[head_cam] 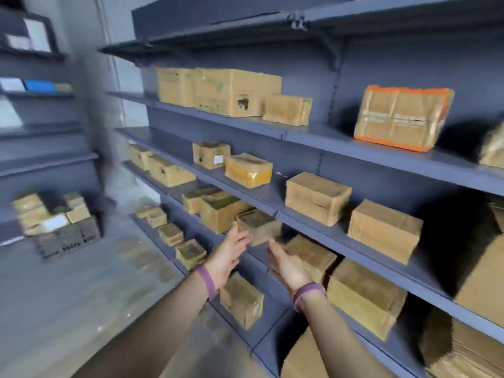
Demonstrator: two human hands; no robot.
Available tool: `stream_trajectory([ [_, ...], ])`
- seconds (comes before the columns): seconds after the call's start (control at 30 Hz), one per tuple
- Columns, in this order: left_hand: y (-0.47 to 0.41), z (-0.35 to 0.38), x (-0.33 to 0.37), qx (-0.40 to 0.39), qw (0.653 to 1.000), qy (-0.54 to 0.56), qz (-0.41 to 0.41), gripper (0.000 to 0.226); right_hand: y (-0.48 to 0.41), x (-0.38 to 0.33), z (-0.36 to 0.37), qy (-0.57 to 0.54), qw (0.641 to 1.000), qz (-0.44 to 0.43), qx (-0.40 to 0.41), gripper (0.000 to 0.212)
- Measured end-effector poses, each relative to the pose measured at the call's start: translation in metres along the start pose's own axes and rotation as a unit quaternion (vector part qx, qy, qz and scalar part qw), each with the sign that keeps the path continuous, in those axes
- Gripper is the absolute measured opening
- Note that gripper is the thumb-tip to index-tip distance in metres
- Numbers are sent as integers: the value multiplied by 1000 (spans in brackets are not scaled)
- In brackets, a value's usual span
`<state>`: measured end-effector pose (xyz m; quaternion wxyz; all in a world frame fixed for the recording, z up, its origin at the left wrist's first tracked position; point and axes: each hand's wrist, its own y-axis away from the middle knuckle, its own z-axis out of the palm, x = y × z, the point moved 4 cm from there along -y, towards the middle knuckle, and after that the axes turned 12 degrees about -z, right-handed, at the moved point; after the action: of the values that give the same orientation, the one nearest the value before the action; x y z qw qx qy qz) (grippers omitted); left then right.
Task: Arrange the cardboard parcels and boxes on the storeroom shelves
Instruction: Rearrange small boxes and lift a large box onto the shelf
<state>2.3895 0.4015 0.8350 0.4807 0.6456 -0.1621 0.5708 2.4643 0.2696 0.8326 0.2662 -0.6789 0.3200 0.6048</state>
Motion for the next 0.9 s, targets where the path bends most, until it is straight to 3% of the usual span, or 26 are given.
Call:
stream_trajectory([
  [0.13,5,-126,19,65,997,39,15,70,-41,-26,119,-33,997,-23,-68,17],
  [0.3,9,-246,37,141,985,91,33,62,-85,-49,242,3,989,-39,-143,24],
  [0.37,6,-283,40,163,981,97,34,56,-102,-52,283,16,984,-44,-170,34],
  [0.47,-8,-332,41,180,977,113,27,65,-142,-44,331,45,979,-37,-194,63],
  [0.63,-62,-397,59,213,969,124,21,68,-212,-43,389,20,974,-32,-223,32],
  [0.9,-198,-458,156,217,970,104,45,68,-391,-70,444,-21,972,-59,-228,29],
])
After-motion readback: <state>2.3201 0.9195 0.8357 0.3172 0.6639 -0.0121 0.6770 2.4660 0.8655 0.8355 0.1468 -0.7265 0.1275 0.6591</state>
